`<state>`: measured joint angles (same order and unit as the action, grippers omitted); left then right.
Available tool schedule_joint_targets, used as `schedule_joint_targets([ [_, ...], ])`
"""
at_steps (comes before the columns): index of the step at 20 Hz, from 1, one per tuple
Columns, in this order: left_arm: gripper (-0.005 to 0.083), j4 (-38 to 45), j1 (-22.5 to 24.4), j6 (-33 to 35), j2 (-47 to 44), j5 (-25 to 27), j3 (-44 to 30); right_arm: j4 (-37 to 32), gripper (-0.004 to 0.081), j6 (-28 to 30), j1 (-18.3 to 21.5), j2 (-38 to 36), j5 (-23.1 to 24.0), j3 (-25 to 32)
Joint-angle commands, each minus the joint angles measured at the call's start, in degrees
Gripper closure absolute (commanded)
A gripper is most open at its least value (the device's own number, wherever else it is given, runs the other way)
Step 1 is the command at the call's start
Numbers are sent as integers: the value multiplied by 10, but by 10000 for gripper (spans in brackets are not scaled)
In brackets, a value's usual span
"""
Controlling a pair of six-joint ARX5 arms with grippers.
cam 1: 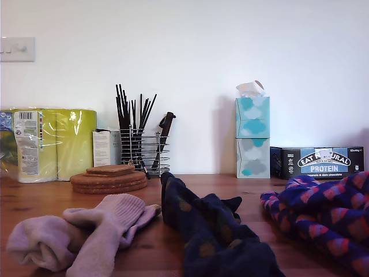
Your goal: Pair up the socks based on colour and pattern, by placing each sock on top of its pair
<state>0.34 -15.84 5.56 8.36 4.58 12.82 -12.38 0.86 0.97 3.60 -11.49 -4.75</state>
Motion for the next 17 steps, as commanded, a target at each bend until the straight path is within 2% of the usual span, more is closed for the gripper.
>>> schedule_joint_targets([
  [1, 798, -12, 17, -4, -21, -1, -18, -1, 782, -10, -3, -2, -2, 12],
  [7, 797, -63, 46, -10, -82, 26, -49, 78, 782, -10, -3, -2, -1, 12],
  [17, 797, -161, 46, -10, -83, 34, -49, 270, 782, -10, -3, -2, -1, 12],
])
